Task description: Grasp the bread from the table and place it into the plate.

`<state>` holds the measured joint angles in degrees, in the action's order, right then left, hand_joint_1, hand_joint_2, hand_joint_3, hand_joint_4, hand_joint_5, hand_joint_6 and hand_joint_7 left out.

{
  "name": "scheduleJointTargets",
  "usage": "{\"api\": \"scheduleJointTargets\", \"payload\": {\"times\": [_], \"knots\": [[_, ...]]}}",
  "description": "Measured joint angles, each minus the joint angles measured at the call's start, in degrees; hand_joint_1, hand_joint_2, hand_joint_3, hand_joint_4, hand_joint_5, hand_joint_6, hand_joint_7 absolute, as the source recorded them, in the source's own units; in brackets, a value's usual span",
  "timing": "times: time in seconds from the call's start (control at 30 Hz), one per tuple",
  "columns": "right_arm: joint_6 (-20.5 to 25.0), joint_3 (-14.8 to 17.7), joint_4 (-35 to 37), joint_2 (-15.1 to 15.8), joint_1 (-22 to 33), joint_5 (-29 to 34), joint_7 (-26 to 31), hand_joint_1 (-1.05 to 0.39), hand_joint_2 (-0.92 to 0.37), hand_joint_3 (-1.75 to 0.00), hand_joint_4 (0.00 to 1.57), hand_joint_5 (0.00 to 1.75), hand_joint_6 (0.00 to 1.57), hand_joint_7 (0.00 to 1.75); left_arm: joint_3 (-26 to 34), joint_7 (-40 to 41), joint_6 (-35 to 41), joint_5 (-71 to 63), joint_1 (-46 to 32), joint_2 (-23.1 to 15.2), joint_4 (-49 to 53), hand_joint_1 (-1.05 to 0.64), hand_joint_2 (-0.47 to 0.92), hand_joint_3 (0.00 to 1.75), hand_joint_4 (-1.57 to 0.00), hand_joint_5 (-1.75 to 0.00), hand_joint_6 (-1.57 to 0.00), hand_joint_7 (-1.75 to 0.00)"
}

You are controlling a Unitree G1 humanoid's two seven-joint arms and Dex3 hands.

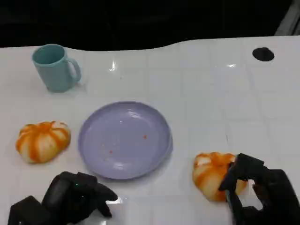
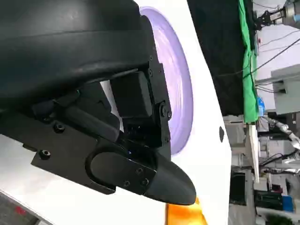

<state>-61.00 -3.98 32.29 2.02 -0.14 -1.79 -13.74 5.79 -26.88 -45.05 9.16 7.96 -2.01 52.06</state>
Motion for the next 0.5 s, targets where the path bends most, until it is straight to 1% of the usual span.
{"api": "scheduleJointTargets", "payload": {"times": [0.5], "knots": [[0.0, 0.0, 0.0, 0.0, 0.0, -0.1, -0.1, -0.26, -0.32, -1.45, 0.93, 1.75, 0.80, 1.51, 0.0, 0.0, 0.0, 0.0, 0.0, 0.0, 0.0, -1.05, 0.92, 0.09, -1.32, -1.01, -1.54, -0.30]]}}
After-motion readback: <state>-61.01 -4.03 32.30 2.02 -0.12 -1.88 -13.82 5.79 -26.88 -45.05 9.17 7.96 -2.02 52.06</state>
